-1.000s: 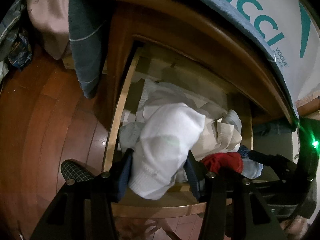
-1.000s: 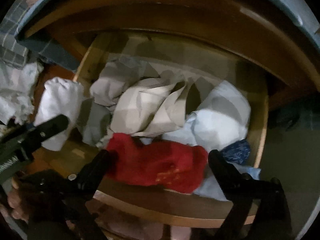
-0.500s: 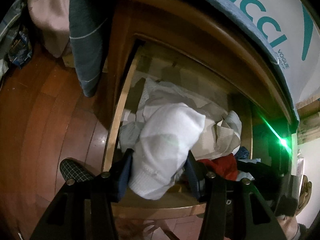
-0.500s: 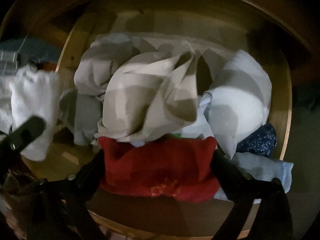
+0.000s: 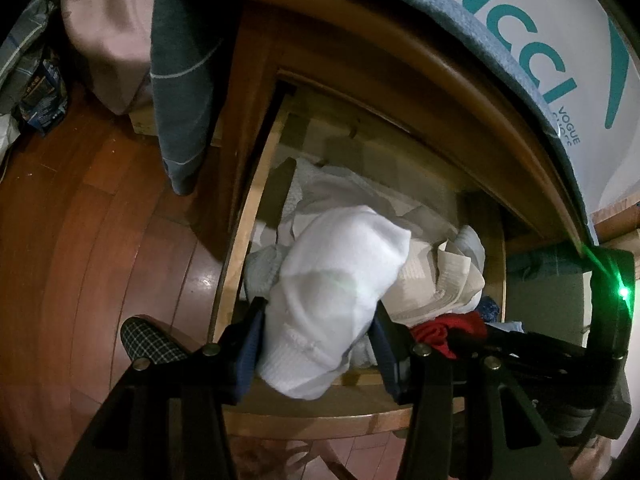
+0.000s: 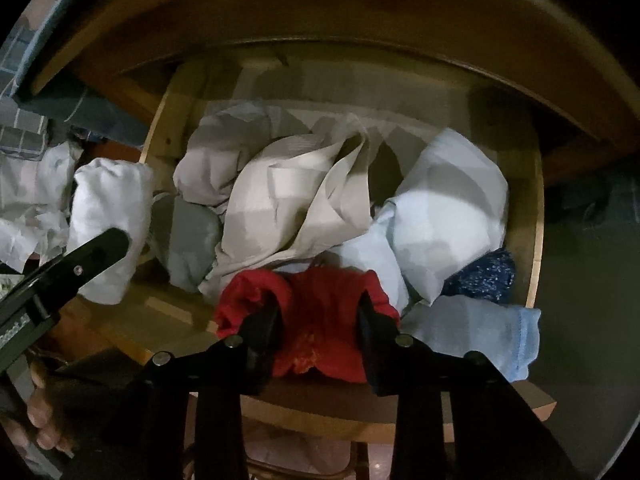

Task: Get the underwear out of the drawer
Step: 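Carry the red underwear with the right gripper into the white shoebox and release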

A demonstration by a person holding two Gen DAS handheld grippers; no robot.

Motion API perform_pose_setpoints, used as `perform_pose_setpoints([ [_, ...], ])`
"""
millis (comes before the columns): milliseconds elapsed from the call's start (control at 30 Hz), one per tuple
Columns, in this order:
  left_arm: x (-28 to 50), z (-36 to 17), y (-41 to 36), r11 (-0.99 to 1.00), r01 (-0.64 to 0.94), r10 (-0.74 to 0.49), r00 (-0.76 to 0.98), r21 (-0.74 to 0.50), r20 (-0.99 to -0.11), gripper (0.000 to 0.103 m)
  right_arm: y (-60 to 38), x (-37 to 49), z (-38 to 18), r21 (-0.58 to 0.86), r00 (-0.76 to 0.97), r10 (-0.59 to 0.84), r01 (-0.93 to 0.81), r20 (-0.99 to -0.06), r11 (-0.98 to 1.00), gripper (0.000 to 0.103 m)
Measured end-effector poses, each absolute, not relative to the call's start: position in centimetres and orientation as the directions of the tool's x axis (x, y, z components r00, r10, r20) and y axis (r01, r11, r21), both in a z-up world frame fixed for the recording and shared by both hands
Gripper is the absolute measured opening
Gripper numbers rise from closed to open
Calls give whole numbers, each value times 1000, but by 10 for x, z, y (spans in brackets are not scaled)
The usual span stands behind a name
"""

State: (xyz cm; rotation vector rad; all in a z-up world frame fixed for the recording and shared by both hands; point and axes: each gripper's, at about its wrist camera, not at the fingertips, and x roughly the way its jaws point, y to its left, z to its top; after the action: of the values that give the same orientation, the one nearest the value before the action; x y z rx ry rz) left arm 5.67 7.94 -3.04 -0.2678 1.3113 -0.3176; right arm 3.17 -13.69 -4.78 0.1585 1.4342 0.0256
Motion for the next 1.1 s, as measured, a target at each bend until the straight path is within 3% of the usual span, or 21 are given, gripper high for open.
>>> perform_pose_setpoints([
  [400,56,-28,78,925,88,-380,232,-370,-895,51,-147,36,-7,165,213,143,87,-966,982,31],
  [700,54,-27,74,933,109,-360,247,-343,-900,51,-148,19,60,187,305,164,49,-938,981,31],
  [1100,52,-27,73,933,127,-359,241,-338,-901,51,-151,26,241,171,587,148,-16,-796,985,32],
])
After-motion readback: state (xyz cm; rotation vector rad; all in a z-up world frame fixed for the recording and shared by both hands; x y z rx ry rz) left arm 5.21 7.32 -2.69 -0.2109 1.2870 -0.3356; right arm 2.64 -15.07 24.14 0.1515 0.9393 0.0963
